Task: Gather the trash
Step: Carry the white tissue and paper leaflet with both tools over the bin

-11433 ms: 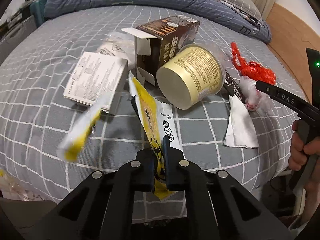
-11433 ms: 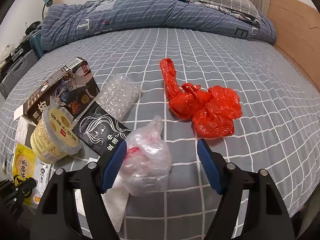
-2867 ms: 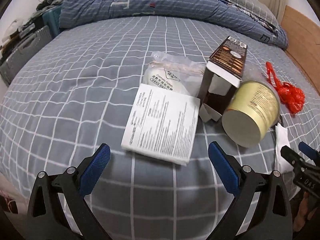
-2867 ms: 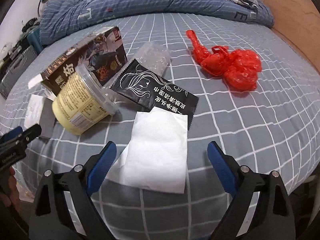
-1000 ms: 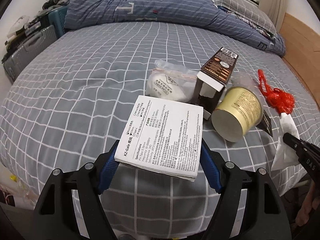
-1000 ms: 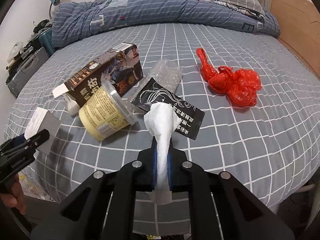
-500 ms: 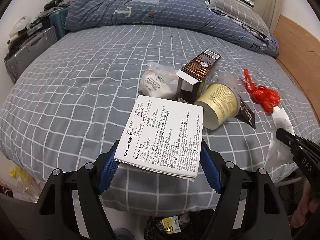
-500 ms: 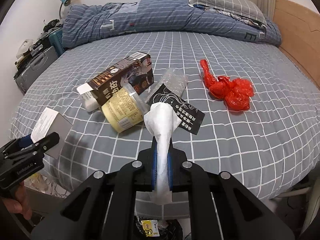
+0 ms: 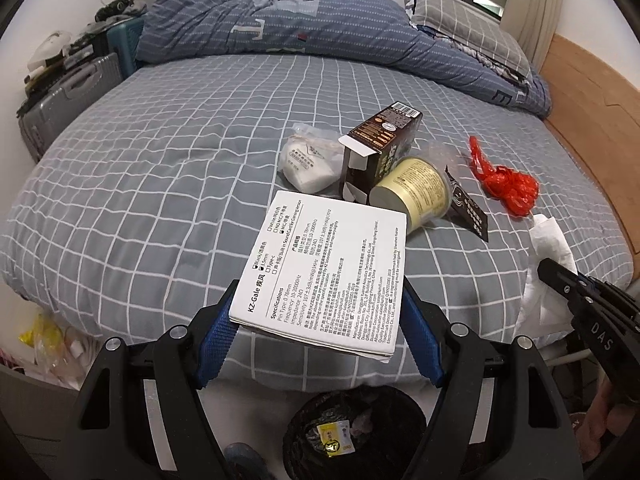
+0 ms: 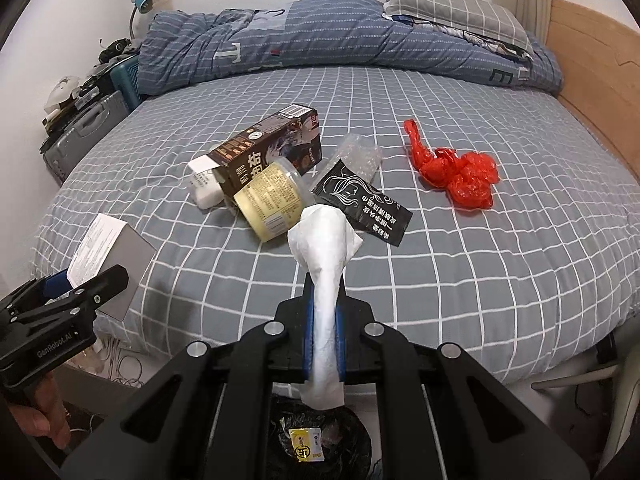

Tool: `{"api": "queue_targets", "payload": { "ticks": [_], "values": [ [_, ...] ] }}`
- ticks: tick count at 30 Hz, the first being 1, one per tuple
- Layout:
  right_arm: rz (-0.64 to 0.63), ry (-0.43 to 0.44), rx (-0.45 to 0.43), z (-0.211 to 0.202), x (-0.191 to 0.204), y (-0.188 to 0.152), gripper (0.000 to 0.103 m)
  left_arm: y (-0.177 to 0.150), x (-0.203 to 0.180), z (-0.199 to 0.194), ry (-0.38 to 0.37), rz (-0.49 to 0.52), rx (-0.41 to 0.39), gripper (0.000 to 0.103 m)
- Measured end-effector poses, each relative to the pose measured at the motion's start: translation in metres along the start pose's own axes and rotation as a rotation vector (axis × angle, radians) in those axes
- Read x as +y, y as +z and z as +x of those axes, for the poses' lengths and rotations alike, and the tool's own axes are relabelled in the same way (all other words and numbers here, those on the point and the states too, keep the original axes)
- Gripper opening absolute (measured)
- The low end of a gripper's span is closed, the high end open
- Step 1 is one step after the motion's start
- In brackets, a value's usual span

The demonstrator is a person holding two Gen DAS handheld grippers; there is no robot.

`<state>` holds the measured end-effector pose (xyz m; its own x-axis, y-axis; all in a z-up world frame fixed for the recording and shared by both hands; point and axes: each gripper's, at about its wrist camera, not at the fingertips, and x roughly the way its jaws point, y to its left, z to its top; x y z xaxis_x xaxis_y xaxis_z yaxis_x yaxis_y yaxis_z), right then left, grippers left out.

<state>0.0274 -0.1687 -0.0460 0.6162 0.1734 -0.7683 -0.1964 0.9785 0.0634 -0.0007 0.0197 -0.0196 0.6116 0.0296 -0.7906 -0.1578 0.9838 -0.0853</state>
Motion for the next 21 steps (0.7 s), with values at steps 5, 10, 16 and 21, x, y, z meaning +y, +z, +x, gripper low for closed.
{"api": "queue_targets", "payload": {
  "ticks": [5, 10, 16, 21],
  "values": [
    [0.001, 0.004, 0.001, -0.008, 0.002, -0.007, 0.008, -0.01, 0.0, -0.011, 0.001, -0.008, -0.001, 0.073],
    [0.002, 0.007, 0.007, -0.016, 0.004, -0.018, 0.008, -0.025, 0.0, -0.016, -0.003, -0.02, 0.014, 0.073],
    [-0.005, 0.0, 0.02, -0.024, 0.007, -0.032, 0.008, -0.047, -0.002, -0.018, -0.01, -0.028, 0.043, 0.073],
    [-0.012, -0.006, 0.03, -0.03, 0.009, -0.045, 0.008, -0.066, 0.0, -0.02, -0.011, -0.043, 0.065, 0.073]
  ]
}}
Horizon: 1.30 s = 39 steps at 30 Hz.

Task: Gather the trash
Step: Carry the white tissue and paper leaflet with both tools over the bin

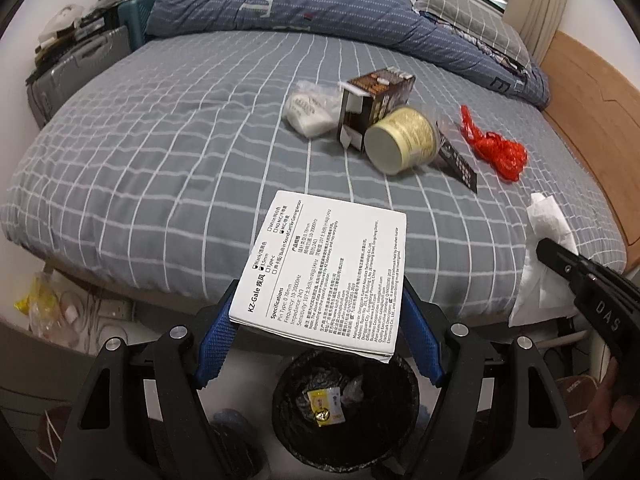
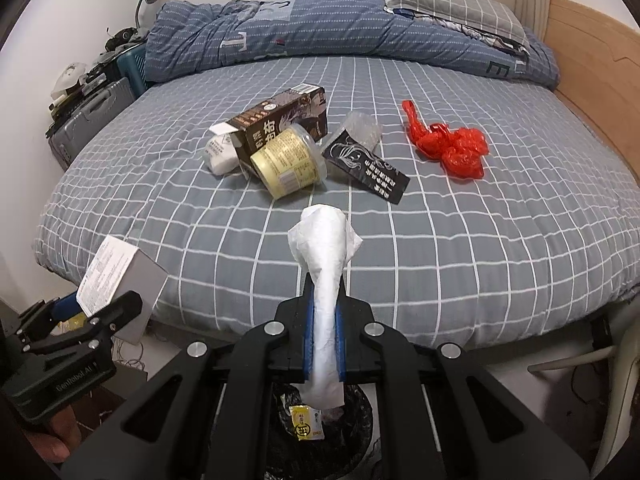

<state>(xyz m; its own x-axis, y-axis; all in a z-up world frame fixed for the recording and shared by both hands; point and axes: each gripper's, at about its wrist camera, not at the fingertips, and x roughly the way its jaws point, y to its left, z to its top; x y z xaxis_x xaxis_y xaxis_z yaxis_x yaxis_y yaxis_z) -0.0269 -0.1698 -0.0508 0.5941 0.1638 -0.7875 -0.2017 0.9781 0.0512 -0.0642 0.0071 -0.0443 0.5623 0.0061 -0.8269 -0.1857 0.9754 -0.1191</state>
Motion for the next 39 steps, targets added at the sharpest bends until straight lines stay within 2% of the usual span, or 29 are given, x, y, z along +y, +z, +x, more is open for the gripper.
{"api": "queue_targets", "payload": {
  "ticks": [11, 25, 39],
  "values": [
    [-0.005, 0.0, 0.043, -0.005, 0.006, -0.037, 0.008, -0.045, -0.004, 0.005, 0.007, 0.011, 0.059, 0.073],
    [-0.022, 0.0, 0.127, 0.011, 0.015, -0.088, 0.007, -0.094, 0.002, 0.019, 0.023, 0.016, 0.14, 0.073],
    [-0.022, -0.009, 0.286, 0.085, 0.015, -0.141, 0.007, -0.13, 0.023, 0.086, 0.035, -0.004, 0.228, 0.073]
  ]
}}
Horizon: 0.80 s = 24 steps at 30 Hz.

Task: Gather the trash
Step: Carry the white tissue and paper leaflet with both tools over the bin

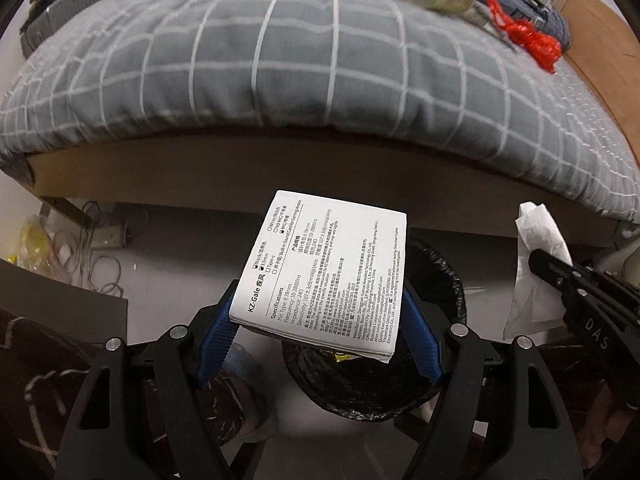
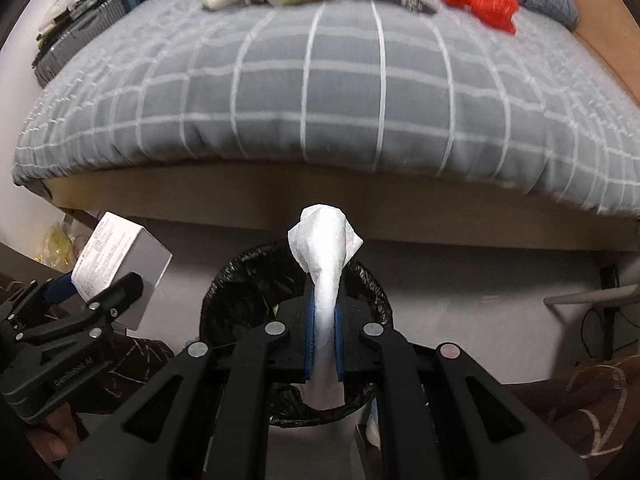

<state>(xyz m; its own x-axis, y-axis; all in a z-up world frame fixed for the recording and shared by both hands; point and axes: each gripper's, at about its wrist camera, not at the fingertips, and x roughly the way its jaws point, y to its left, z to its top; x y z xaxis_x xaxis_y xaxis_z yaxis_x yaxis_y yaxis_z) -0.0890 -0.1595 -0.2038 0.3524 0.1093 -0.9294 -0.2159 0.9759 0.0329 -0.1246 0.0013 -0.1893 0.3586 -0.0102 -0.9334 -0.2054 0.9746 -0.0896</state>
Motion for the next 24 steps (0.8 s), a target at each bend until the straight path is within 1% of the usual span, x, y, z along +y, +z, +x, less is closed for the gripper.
{"api": "queue_targets", "payload": {
  "ticks": [3, 12, 21, 22, 24],
  "values": [
    [0.003, 0.003, 0.033, 0.022, 0.0, -0.001, 0.007, 0.001, -0.001, 0.017, 0.016, 0.009, 0.012, 0.073],
    [0.002, 0.004, 0.12, 0.079, 0.002, -0.006, 0.007, 0.001, 0.008, 0.058, 0.026, 0.007, 0.056, 0.073],
    [-0.032, 0.002, 0.166, 0.102, 0.011, -0.015, 0.007, -0.004, 0.016, 0.074, 0.029, 0.008, 0.071, 0.073],
    [-0.042, 0.0, 0.169, 0.104, 0.013, -0.015, 0.01, -0.005, 0.018, 0.075, 0.032, 0.005, 0.074, 0.073],
    [-0.054, 0.001, 0.171, 0.104, 0.014, -0.017, 0.01, -0.005, 0.02, 0.075, 0.035, -0.002, 0.076, 0.073]
  ]
}}
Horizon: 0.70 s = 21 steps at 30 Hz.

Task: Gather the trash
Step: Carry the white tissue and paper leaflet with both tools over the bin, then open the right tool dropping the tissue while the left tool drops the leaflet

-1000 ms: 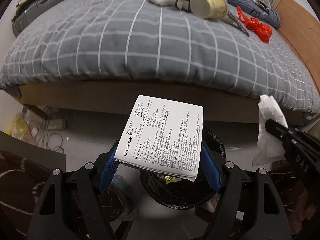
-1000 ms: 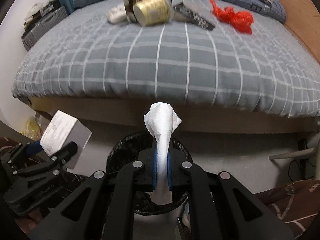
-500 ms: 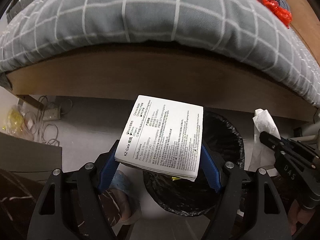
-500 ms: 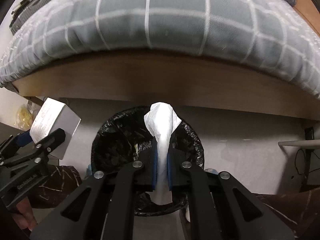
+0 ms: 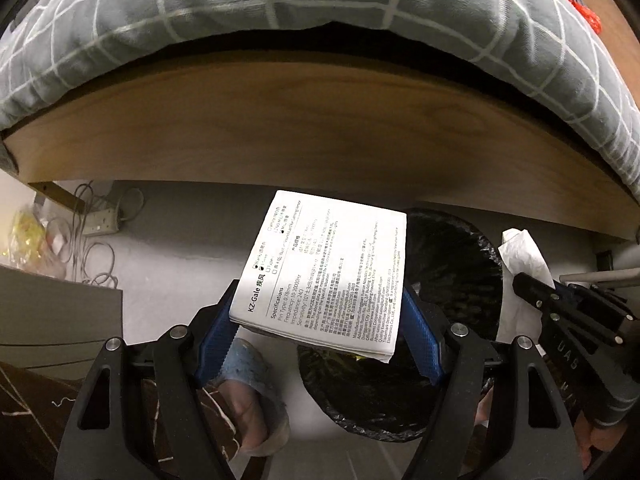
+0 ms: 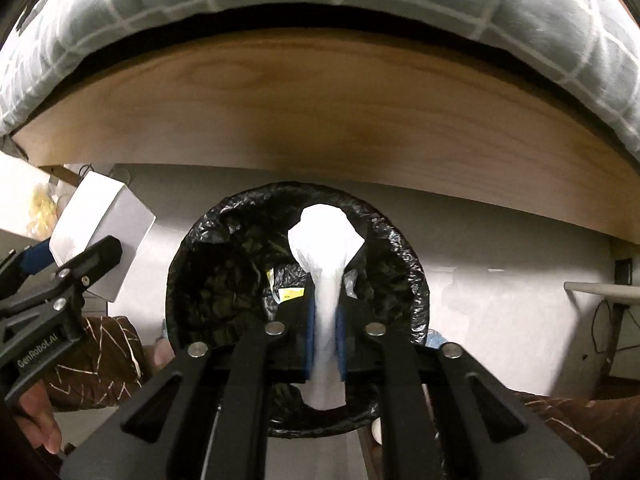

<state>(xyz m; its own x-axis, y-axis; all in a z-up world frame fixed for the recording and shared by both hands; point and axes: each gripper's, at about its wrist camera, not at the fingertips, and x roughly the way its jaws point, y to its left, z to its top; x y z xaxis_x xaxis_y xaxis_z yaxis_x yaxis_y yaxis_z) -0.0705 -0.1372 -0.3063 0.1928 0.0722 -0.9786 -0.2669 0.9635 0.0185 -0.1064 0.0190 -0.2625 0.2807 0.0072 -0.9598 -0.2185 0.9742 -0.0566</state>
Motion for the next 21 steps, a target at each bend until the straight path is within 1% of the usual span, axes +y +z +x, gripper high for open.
{"api": "queue_targets", "payload": {
  "ticks": [2, 3, 4, 5, 7, 8, 10, 13, 14, 16, 21],
  "values": [
    [-0.013, -0.006, -0.002, 0.001, 0.004, 0.0, 0.019, 0.0, 0.001, -0.001, 0.003, -0.004, 0.001, 0.073],
    [-0.017, -0.007, -0.005, 0.0, 0.004, 0.0, 0.027, 0.0, 0.0, -0.001, 0.006, -0.003, 0.002, 0.073],
    [-0.018, -0.007, -0.01, -0.001, 0.004, 0.0, 0.033, 0.0, 0.0, -0.001, 0.006, -0.002, 0.0, 0.073],
    [-0.017, -0.009, -0.016, -0.002, 0.004, 0.001, 0.035, 0.0, -0.002, -0.002, 0.006, -0.001, -0.001, 0.073],
    [-0.013, -0.014, -0.026, -0.004, 0.002, 0.001, 0.049, 0.001, -0.002, -0.004, 0.005, 0.001, -0.006, 0.073],
    [-0.013, -0.016, -0.031, -0.007, 0.001, 0.002, 0.051, 0.001, -0.003, -0.004, 0.007, 0.002, -0.008, 0.073],
    [-0.014, -0.023, -0.043, -0.011, -0.001, 0.002, 0.061, 0.001, -0.004, -0.006, 0.007, -0.001, -0.009, 0.073],
    [-0.022, -0.027, -0.057, -0.016, -0.002, 0.001, 0.071, 0.002, -0.003, -0.007, 0.007, -0.001, -0.013, 0.073],
    [-0.022, -0.038, -0.064, -0.018, -0.003, 0.001, 0.073, 0.002, -0.003, -0.007, 0.008, 0.0, -0.013, 0.073],
    [-0.016, -0.051, -0.079, -0.023, -0.007, 0.001, 0.08, 0.002, -0.004, -0.008, 0.006, 0.001, -0.015, 0.073],
    [0.025, -0.083, -0.122, -0.038, -0.025, 0.002, 0.092, 0.003, -0.01, -0.01, -0.003, 0.01, -0.02, 0.073]
  ]
}}
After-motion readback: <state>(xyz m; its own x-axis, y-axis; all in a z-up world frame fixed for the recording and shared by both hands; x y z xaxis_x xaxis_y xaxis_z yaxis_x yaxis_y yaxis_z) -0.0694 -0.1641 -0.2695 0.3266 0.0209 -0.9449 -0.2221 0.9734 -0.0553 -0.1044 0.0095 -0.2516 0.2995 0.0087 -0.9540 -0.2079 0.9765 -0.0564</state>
